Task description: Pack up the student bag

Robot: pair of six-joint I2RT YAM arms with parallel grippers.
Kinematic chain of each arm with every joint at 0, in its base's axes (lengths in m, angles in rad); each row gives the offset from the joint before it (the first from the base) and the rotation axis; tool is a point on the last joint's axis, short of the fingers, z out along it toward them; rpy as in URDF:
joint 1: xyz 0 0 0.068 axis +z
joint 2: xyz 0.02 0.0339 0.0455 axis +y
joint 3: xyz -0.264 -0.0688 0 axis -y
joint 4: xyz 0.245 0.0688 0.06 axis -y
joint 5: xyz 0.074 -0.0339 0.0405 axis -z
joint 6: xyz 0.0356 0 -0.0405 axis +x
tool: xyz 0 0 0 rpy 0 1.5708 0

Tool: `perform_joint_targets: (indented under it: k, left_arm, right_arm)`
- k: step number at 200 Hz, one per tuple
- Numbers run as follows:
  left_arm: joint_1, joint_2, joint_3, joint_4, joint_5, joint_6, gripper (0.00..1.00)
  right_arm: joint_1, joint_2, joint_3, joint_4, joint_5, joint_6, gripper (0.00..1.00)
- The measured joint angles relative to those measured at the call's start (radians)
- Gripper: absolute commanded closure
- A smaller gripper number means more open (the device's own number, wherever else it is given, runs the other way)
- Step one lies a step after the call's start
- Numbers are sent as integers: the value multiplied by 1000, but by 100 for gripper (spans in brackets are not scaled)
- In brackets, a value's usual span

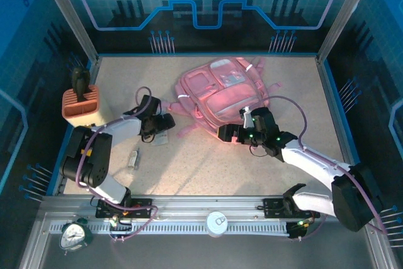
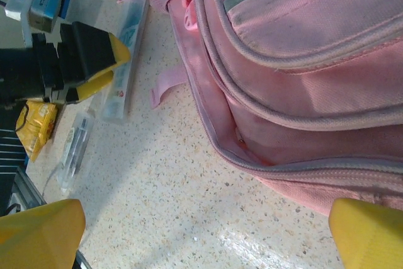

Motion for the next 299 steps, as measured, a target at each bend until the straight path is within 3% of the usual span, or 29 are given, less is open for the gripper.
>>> perform_joint_targets:
  k: [59, 90, 130, 159, 204, 299]
  left_arm:
    - [-294, -113, -121, 73, -2, -245, 14]
    - [-370, -202, -165, 24, 3, -333, 14]
    - [-303, -304, -129, -140, -55, -291, 27]
    - [-207, -323, -124, -150, -67, -261, 33]
    - [-130, -280, -140, -111, -36, -232, 47]
    - [-111, -210, -211, -58, -32, -223, 65]
  right_arm:
    - [0, 21, 53, -78, 21, -38, 0]
    - [11, 40, 76, -120, 11, -74, 1]
    - [152, 127, 156, -148, 23, -119, 10]
    - [240, 266, 240, -146, 27, -148, 19]
    - [303, 463, 410, -166, 57, -172, 26]
    - [349, 684, 549, -196, 76, -207, 23]
